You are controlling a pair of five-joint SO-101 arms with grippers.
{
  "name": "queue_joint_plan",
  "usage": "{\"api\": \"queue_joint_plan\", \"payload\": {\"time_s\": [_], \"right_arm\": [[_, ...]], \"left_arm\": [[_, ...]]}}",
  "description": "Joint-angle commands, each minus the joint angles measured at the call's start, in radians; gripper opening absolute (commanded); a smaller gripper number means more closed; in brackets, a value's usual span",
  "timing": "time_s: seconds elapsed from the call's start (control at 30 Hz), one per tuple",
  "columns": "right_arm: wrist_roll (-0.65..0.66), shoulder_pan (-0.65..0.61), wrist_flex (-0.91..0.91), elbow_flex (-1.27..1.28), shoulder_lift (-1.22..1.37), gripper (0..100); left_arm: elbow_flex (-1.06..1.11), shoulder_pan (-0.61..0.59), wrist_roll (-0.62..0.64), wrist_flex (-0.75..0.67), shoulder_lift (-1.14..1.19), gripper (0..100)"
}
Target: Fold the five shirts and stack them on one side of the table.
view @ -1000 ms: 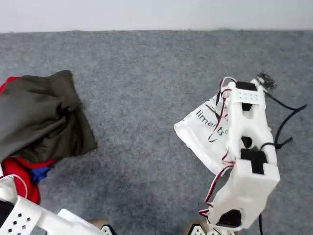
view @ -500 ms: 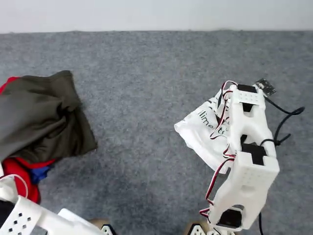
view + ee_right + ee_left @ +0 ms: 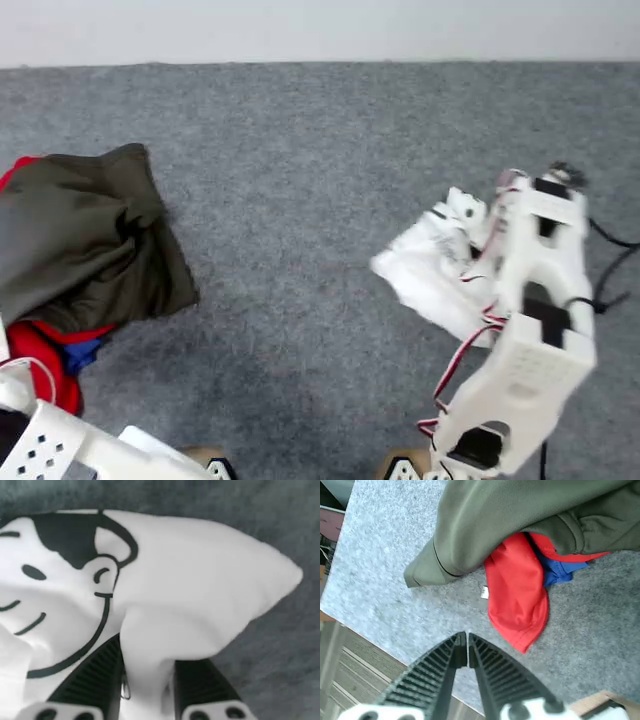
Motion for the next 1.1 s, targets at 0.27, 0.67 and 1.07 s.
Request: {"api": "queue_joint_plan", "payload": {"time_s": [0.27,0.67,1.07], "right_arm": [[0.798,0.398,-0.243,-0.166,0.028,0.9],[0.907,0.461,-0.025,-0.442,0.17,22.4],[0.73,0.386,0.59,-0.763,0.171,23.5]], "left_arm": [[-0.002,0.009,-0.02,-0.031,-0.006,2],[-0.002,0.009,-0.02,-0.031,-0.006,2],[-0.008,0.064,-0.018,-0.028,-0.012,2]]}}
